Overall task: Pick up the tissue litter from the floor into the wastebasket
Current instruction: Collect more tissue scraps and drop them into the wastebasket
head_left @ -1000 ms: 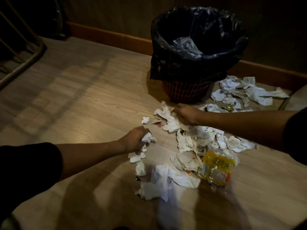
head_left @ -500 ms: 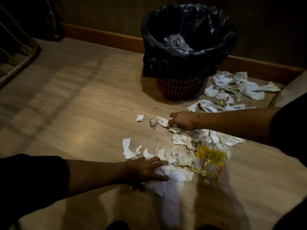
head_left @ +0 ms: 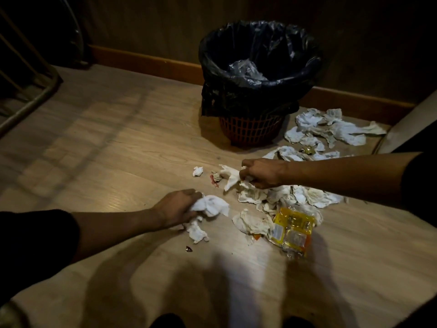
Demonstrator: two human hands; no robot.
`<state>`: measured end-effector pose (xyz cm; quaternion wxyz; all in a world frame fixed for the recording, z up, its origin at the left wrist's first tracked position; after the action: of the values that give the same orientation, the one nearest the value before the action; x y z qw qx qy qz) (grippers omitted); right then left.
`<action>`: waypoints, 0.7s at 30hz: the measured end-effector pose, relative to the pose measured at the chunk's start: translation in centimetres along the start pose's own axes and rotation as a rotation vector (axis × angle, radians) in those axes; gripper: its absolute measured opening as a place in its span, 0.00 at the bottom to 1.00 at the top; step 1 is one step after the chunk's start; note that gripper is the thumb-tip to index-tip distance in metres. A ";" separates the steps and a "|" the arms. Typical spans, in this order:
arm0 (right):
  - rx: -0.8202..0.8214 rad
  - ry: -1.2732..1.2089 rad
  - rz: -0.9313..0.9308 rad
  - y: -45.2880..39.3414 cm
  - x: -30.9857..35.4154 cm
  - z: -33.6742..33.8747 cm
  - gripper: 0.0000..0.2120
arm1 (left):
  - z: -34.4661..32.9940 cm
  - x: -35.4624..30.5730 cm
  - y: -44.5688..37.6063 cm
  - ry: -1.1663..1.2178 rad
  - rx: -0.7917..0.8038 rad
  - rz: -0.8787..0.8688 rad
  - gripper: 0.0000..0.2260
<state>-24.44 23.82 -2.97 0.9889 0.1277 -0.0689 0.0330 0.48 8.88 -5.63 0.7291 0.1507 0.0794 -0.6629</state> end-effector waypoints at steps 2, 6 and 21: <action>-0.019 0.021 -0.022 0.4 -0.2 0.7 0.16 | 0.2 1.8 0.4 0.011 -0.015 0.100 0.21; -0.065 0.042 -0.066 0.9 -0.4 2.6 0.14 | -0.8 3.4 1.8 0.058 0.118 0.262 0.33; -0.045 0.055 -0.077 2.5 1.8 6.3 0.14 | -1.7 -1.7 0.1 -0.082 0.315 0.128 0.12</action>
<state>-23.71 24.71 3.94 0.9936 0.1070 -0.0375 -0.0032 0.51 11.07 -6.70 0.7398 0.2408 -0.0653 -0.6249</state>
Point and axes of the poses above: each hand's wrist, its own y-axis away from the middle knuckle, its own z-axis out of the back of the hand, x = y × z, the point moved 3 cm from there along -y, towards the middle knuckle, and after that the axes turned 6 degrees about -x, right-handed, at the moved point
